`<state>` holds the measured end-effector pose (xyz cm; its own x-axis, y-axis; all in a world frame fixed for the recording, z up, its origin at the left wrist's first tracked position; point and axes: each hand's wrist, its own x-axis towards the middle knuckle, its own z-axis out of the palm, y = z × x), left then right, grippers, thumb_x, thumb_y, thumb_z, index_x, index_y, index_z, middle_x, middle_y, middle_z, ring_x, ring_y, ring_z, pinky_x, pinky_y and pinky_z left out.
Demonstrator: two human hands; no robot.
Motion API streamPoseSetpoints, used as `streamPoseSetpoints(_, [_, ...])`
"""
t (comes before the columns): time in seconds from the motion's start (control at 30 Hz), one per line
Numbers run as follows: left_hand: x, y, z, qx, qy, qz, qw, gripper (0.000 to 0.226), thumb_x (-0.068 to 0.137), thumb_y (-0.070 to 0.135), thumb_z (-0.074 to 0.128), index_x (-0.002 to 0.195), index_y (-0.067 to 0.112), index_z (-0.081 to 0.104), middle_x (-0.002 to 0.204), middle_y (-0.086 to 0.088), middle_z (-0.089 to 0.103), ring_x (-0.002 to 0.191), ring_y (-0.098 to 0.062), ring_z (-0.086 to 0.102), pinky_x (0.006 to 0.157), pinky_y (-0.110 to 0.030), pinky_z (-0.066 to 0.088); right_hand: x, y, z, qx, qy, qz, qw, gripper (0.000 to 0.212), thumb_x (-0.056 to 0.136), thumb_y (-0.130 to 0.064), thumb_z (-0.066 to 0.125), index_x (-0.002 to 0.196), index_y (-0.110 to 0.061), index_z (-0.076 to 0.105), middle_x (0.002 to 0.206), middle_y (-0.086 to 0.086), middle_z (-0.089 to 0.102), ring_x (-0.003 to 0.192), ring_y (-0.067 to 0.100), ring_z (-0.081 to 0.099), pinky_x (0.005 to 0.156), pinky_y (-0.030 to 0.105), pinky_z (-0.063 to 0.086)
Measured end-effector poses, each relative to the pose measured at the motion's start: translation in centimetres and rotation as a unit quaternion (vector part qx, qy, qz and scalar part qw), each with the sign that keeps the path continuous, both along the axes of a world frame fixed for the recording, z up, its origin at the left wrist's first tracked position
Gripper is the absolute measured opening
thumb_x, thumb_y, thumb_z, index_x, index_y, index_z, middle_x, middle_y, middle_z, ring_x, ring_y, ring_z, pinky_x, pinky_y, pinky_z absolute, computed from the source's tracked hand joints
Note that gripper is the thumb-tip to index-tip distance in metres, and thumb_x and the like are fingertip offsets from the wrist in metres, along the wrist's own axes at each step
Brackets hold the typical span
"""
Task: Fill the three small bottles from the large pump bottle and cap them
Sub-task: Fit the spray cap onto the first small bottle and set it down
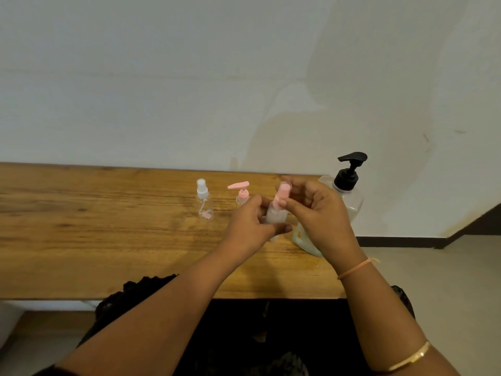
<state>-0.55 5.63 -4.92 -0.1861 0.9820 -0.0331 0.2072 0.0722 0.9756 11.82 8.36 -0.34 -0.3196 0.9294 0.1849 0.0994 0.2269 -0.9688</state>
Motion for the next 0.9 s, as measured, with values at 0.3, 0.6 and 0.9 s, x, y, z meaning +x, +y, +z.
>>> streamPoseSetpoints(0.3, [0.3, -0.3, 1.1, 0.002, -0.063, -0.012, 0.998, 0.033, 0.072, 0.009, 0.079, 0.091, 0.016, 0.053, 0.078, 0.002, 0.067, 0.069, -0.006, 0.065, 0.057, -0.027, 0.056, -0.3, -0.3, -0.8, -0.036, 0.013, 0.032, 0.999, 0.055, 0.086, -0.003, 0.063, 0.136, -0.015, 0.044, 0.133, 0.002, 0.053, 0.124, 0.009, 0.049, 0.104, 0.03, 0.041])
streamPoseSetpoints(0.6, [0.4, -0.5, 1.1, 0.015, -0.012, -0.004, 1.0, 0.037, 0.071, 0.014, 0.08, 0.098, 0.009, 0.055, 0.08, 0.0, 0.065, 0.069, -0.008, 0.062, 0.056, -0.025, 0.055, -1.5, -0.3, -0.8, 0.028, -0.029, -0.099, 0.994, 0.04, 0.068, -0.012, 0.081, 0.092, -0.028, 0.053, 0.092, -0.001, 0.06, 0.083, 0.01, 0.057, 0.072, 0.019, 0.049])
streamPoseSetpoints(0.9, [0.6, -0.5, 1.0, 0.024, -0.024, 0.003, 0.999, 0.036, 0.069, 0.014, 0.082, 0.085, 0.024, 0.052, 0.078, 0.006, 0.067, 0.068, -0.005, 0.065, 0.055, -0.021, 0.053, -1.0, -0.2, -0.4, -0.001, 0.005, -0.052, 0.999, 0.029, 0.074, -0.001, 0.074, 0.088, -0.022, 0.059, 0.087, -0.001, 0.066, 0.083, 0.008, 0.063, 0.079, 0.028, 0.055])
